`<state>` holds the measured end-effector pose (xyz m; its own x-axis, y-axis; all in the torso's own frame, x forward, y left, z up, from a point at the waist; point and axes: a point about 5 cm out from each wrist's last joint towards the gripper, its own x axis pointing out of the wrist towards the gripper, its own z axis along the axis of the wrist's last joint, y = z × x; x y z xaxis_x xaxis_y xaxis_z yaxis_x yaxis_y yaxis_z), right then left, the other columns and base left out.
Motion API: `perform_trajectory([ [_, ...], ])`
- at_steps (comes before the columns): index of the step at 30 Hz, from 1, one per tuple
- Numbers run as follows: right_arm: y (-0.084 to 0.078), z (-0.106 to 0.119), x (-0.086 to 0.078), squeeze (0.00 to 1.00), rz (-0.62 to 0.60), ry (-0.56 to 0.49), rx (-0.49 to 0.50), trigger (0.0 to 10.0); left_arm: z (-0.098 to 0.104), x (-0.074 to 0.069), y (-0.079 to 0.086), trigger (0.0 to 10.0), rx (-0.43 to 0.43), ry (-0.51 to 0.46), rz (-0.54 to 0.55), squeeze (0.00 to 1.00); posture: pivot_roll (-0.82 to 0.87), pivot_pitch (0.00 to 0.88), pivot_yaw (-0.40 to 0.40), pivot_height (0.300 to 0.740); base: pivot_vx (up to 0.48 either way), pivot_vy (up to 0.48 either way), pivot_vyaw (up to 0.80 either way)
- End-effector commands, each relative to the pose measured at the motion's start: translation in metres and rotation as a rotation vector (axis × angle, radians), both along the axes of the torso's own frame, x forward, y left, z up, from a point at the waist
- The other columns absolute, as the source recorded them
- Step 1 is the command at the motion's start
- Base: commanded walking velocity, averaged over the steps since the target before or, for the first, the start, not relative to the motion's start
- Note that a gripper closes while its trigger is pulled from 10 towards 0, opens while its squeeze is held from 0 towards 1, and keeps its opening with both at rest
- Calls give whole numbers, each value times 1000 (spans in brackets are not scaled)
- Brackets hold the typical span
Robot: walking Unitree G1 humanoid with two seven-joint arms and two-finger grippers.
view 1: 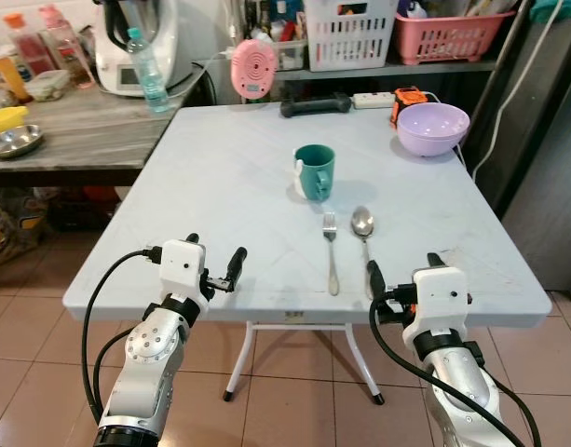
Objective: Setting the table
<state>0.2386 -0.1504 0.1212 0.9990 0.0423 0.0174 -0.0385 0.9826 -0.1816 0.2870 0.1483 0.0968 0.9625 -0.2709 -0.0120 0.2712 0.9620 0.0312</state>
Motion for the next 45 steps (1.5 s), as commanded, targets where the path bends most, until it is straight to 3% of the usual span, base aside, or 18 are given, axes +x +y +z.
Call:
perform_trajectory([
  [1,3,1,3,0,9,-8,18,10000,-1,-1,5,10000,21,13,15,0,-124,25,89,740,0,0,0],
  [8,7,3,8,0,3,-3,56,10000,1,-1,6,10000,33,11,8,0,-114,35,95,740,0,0,0],
  [11,8,5,11,0,3,-19,23,10000,1,-2,5,10000,43,13,-8,0,-107,39,98,740,0,0,0],
  [17,15,7,19,0,29,-2,95,10000,-3,-9,5,10000,79,20,-37,0,-98,58,105,740,0,0,0],
  [21,35,11,39,0,79,13,99,10000,-6,-22,12,10000,78,40,-134,0,-89,80,108,740,0,0,0],
  [25,39,14,46,0,67,8,132,10000,-6,-25,12,10000,84,46,-165,0,-80,91,104,740,0,0,0],
  [30,56,15,59,0,109,22,188,10000,-7,-26,14,10000,93,57,-176,0,-72,96,99,740,0,0,0],
  [35,69,7,72,0,94,130,238,10000,-8,-27,11,10000,86,64,-179,0,-62,97,92,740,0,0,0],
  [40,87,2,88,0,103,201,191,10000,-11,-32,8,10000,72,85,-214,0,-55,102,88,740,0,0,0],
  [45,89,-3,91,0,86,238,178,10000,-12,-33,7,10000,66,91,-226,0,-55,101,86,740,0,0,0],
])
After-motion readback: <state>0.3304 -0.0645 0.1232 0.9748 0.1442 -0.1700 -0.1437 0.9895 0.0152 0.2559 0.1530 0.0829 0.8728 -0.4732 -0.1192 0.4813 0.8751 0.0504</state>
